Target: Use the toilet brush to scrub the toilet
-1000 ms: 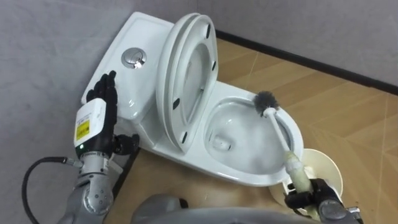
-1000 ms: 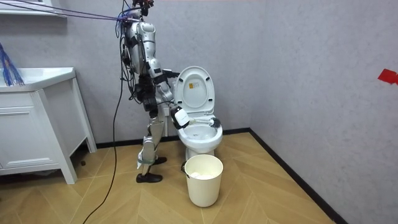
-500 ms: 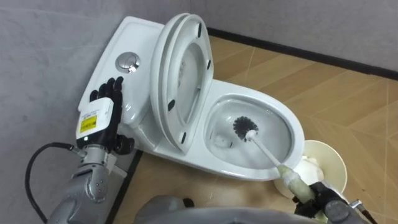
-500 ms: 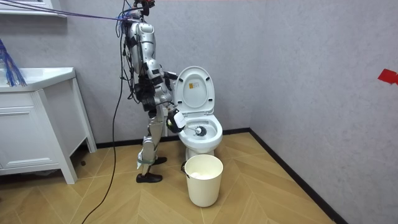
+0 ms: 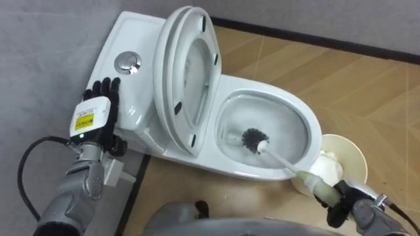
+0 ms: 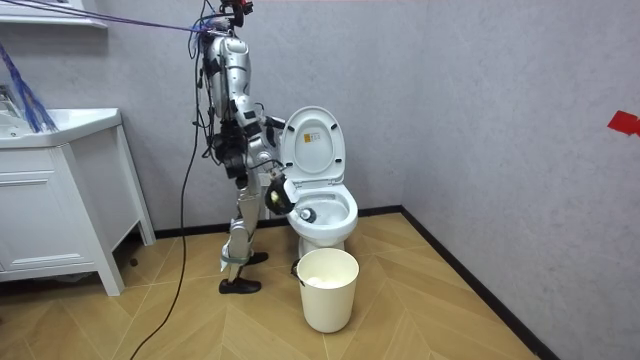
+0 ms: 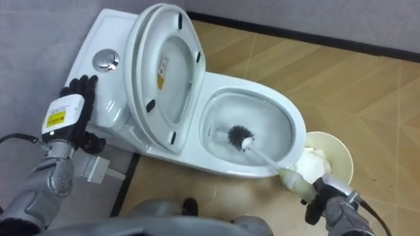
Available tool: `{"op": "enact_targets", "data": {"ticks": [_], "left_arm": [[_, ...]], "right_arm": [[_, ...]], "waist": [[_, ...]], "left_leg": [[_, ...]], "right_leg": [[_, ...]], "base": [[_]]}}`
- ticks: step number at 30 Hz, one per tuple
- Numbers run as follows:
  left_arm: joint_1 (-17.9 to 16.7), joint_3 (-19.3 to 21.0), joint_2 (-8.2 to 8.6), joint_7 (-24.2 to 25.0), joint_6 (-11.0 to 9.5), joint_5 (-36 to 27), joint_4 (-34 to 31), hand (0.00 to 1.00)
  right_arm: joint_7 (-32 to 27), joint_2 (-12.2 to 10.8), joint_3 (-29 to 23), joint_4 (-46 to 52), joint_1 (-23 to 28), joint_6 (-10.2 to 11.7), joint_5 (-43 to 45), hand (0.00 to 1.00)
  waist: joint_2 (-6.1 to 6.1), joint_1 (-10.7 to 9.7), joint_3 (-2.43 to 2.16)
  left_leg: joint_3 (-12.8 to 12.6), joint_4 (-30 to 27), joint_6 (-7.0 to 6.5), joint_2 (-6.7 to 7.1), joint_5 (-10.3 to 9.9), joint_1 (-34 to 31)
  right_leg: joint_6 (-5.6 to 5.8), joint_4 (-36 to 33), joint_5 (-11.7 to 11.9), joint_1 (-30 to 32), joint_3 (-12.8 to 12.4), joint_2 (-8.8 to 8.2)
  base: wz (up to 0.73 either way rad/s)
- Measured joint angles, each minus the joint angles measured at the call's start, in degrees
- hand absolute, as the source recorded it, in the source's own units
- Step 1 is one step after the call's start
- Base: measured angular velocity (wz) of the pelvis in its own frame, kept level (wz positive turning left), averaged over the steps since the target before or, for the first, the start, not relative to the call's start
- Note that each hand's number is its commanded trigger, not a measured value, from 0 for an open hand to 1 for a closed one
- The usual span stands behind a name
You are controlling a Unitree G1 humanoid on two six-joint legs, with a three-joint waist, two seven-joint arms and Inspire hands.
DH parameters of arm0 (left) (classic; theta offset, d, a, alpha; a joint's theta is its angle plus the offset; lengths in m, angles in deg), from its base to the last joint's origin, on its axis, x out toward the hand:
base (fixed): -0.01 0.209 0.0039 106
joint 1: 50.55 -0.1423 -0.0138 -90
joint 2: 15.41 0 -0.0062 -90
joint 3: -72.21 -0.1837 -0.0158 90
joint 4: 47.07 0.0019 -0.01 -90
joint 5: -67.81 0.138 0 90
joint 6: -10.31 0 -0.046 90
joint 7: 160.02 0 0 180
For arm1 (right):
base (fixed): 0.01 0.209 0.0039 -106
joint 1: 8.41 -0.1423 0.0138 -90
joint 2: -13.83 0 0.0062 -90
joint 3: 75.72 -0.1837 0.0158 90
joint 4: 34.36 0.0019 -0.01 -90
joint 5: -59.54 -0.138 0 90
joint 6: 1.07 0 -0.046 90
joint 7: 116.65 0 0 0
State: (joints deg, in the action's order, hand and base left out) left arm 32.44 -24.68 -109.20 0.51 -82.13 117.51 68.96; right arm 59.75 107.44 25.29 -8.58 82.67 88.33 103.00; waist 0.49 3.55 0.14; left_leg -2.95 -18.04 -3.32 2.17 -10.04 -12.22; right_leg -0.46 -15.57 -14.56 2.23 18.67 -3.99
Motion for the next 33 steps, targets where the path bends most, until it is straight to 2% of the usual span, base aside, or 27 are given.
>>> {"op": "enact_targets", "data": {"ticks": [2, 3, 6, 7, 11, 14, 15, 17, 20, 26, 33], "left_arm": [[0.42, -0.01, -0.46, -0.1, -0.02, -0.02, 0.19, 0.0], [1.32, -0.12, -0.83, -0.36, -0.06, -0.07, 1.53, 0.0], [5.68, -0.87, -1.55, -2.11, -0.7, -0.66, 5.35, 0.0], [7.79, -2.1, -2.29, -2.89, -0.76, -0.61, 6.62, 0.0], [12.51, -4.15, -4.39, -4.34, -1.85, -0.6, 9.41, 0.0], [17.36, -5.45, -4.93, -6.42, -2.98, -0.6, 12.64, 0.0], [19.67, -6.88, -5.0, -7.52, -2.98, -0.64, 14.01, 0.0], [22.44, -8.82, -5.16, -8.87, -2.94, -0.78, 15.02, 0.0], [26.39, -11.91, -7.0, -10.95, -3.16, -1.74, 14.58, 0.0], [29.41, -13.7, -7.16, -13.74, -3.4, -2.95, 13.18, 0.0], [29.65, -13.5, -8.44, -18.65, -2.41, -2.94, 7.12, 0.0]], "right_arm": [[0.06, 0.16, 0.32, 0.69, -0.2, -0.08, 1.2, 1.0], [0.1, 0.37, 0.88, 1.76, -0.68, -0.19, 2.04, 1.0], [-0.07, 2.22, 3.82, 2.06, -3.14, 0.12, 2.29, 1.0], [-0.59, 3.34, 5.4, 1.82, -4.95, 0.18, 2.32, 1.0], [-2.49, 5.83, 7.76, 0.14, -9.79, 0.51, 5.47, 1.0], [-4.12, 8.39, 9.83, -0.37, -14.39, 0.6, 8.99, 1.0], [-5.19, 9.69, 11.94, -1.07, -16.94, 0.54, 9.4, 1.0], [-6.49, 11.39, 14.17, -0.89, -19.22, 0.5, 9.41, 1.0], [-8.16, 14.4, 16.63, 0.41, -23.84, 0.56, 10.15, 1.0], [-10.95, 15.43, 17.39, 2.22, -28.16, 0.47, 12.08, 1.0], [-12.62, 15.91, 19.36, 1.99, -34.68, -2.67, 11.18, 1.0]], "waist": [[-0.04, 0.06, 0.04], [0.05, 0.04, 0.27], [0.14, 0.29, 0.64], [0.45, 0.94, 1.01], [0.73, 1.64, 1.5], [0.86, 3.18, 2.38], [1.16, 3.35, 2.88], [1.38, 3.71, 3.03], [1.28, 4.75, 3.2], [1.33, 6.02, 3.41], [0.85, 6.83, 3.77]], "left_leg": [[-0.05, -0.9, 0.0, -0.21, 0.0, -1.09], [-0.05, -1.71, -0.02, -0.42, -0.02, -1.86], [0.07, -3.55, -0.02, -0.82, -0.02, -4.86], [0.13, -4.28, -0.05, -1.02, -0.03, -6.58], [0.09, -7.35, -0.3, -1.34, 0.12, -11.7], [-0.05, -10.37, -0.51, -1.1, 0.19, -16.8], [-0.01, -11.75, -0.64, -1.1, 0.28, -19.02], [0.22, -13.73, -0.84, -0.88, 0.49, -22.25], [0.49, -16.87, -1.18, -0.36, 0.89, -28.75], [0.26, -18.92, -1.49, 0.61, 1.68, -34.78], [0.14, -21.64, -1.63, 0.67, 2.04, -42.19]], "right_leg": [[-0.02, -0.45, 0.01, 1.02, 0.08, 0.06], [-0.06, -0.85, 0.03, 1.7, 0.23, 0.07], [-0.42, -3.55, -0.2, 5.01, 0.42, -0.36], [-0.58, -4.65, -0.29, 6.55, 0.65, -0.41], [-1.28, -9.32, -1.2, 12.11, 1.99, -1.4], [-1.92, -15.13, -2.51, 18.29, 2.14, -2.98], [-2.19, -16.59, -2.89, 20.54, 2.62, -3.51], [-2.53, -19.3, -3.93, 23.47, 3.49, -4.48], [-3.12, -24.49, -4.99, 30.42, 3.66, -6.06], [-3.64, -29.23, -5.92, 37.18, 3.56, -8.08], [-4.19, -32.74, -6.28, 44.67, 3.46, -9.01]], "base": [[0.0], [0.0], [0.0], [0.0], [0.0], [-0.05], [0.08], [0.2], [0.13], [0.08], [0.02]]}}
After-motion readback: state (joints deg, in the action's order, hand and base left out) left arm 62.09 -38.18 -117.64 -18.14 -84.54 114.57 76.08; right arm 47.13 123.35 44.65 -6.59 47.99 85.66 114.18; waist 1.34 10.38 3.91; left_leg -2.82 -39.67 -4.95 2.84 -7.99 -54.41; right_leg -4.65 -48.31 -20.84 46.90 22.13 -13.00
